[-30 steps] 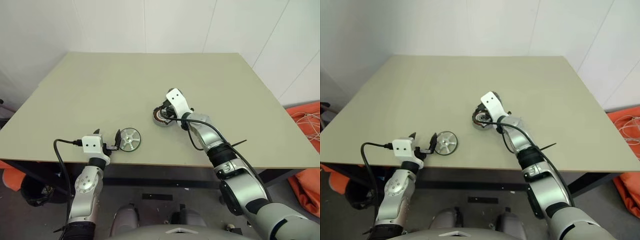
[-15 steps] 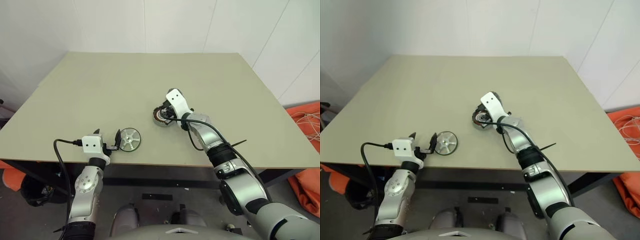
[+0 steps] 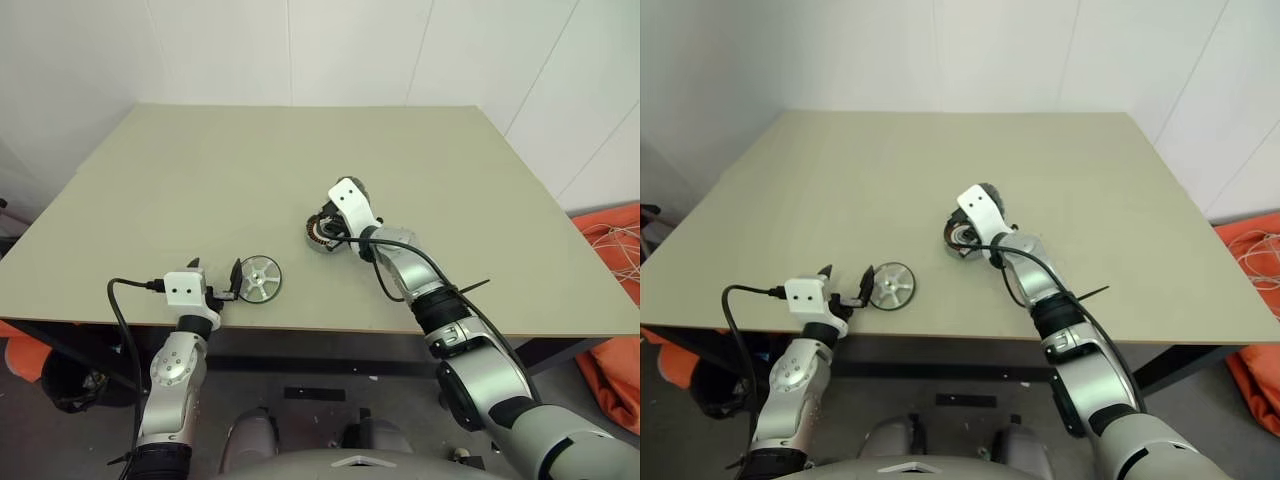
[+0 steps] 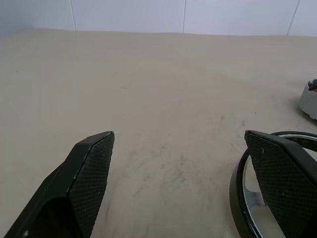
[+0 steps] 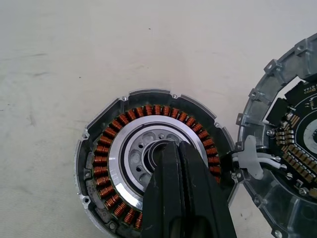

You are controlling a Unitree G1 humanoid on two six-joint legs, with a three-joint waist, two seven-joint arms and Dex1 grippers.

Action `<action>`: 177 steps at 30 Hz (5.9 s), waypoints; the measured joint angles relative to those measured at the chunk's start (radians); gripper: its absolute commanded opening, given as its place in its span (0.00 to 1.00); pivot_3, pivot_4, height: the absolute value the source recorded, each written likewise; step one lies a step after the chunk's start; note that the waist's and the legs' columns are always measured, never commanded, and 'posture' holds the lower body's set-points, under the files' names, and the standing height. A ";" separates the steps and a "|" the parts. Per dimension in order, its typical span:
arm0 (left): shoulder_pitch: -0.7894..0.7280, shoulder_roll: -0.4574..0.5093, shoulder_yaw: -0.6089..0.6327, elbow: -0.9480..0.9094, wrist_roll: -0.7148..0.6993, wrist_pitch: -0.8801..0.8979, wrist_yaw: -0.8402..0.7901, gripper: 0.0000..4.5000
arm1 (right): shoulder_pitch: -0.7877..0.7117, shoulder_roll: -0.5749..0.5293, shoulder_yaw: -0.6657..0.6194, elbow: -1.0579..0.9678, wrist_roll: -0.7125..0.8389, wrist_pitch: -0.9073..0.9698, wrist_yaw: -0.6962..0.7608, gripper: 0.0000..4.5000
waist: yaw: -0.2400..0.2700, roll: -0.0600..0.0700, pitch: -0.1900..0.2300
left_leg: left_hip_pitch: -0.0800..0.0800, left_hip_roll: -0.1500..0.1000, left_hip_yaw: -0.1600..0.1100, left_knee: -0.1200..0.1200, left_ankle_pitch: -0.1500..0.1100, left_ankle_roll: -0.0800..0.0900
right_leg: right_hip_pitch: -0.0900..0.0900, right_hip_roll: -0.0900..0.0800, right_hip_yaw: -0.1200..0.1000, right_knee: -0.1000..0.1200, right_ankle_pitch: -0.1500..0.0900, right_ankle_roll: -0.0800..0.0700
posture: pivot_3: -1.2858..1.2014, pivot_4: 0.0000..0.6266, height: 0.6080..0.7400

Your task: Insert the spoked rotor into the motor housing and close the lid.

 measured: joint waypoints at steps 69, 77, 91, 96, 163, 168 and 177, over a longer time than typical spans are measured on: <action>0.014 -0.002 0.000 0.000 -0.002 0.000 -0.001 1.00 | -0.021 0.017 -0.013 0.037 0.021 -0.046 0.001 0.00 | -0.001 0.000 0.000 | 0.000 0.000 0.000 0.000 0.000 0.000 | 0.000 0.000 0.000 0.000 0.000 0.000 | 0.52 0.00 1.00; 0.014 -0.004 0.000 0.000 -0.002 0.000 0.000 1.00 | -0.019 0.017 -0.009 0.058 0.018 -0.046 0.000 0.00 | -0.001 0.000 0.000 | 0.000 0.000 0.000 0.000 0.000 0.000 | 0.000 0.000 0.000 0.000 0.000 0.000 | 0.52 0.00 1.00; 0.014 -0.004 0.000 -0.002 -0.002 0.000 -0.001 1.00 | -0.018 0.008 -0.010 0.082 0.016 -0.063 -0.007 0.00 | 0.000 0.000 0.000 | 0.001 0.000 0.000 0.000 0.000 0.000 | 0.001 0.000 0.000 0.000 0.000 0.000 | 0.52 0.00 1.00; 0.015 -0.004 0.000 -0.004 -0.002 0.000 -0.001 1.00 | -0.015 -0.011 -0.015 0.101 0.016 -0.081 -0.015 0.00 | 0.001 0.000 0.000 | 0.002 0.000 0.000 0.001 0.000 0.000 | 0.002 0.000 0.000 0.000 0.000 0.000 | 0.52 0.00 1.00; 0.137 0.171 0.180 -0.439 -1.109 0.884 0.168 1.00 | 0.386 -0.138 -0.119 -0.690 0.468 0.130 0.212 0.00 | 0.002 0.000 0.000 | 0.003 0.001 -0.001 0.000 0.001 -0.002 | 0.003 0.002 0.000 0.000 -0.005 0.007 | 0.52 0.00 1.00; 0.122 0.171 0.185 -0.395 -1.137 0.893 0.197 1.00 | 0.387 -0.138 -0.117 -0.711 0.481 0.141 0.212 0.00 | 0.004 -0.001 0.000 | 0.003 0.001 -0.001 0.001 0.001 -0.002 | 0.003 0.002 0.000 0.000 -0.005 0.007 | 0.52 0.00 1.00; 0.009 0.149 0.167 -0.281 -1.137 0.908 0.194 1.00 | 0.395 -0.139 -0.113 -0.712 0.491 0.149 0.209 0.00 | 0.010 -0.001 0.000 | 0.003 0.000 -0.001 0.001 0.002 -0.004 | 0.003 0.002 0.000 0.000 -0.005 0.007 | 0.52 0.00 1.00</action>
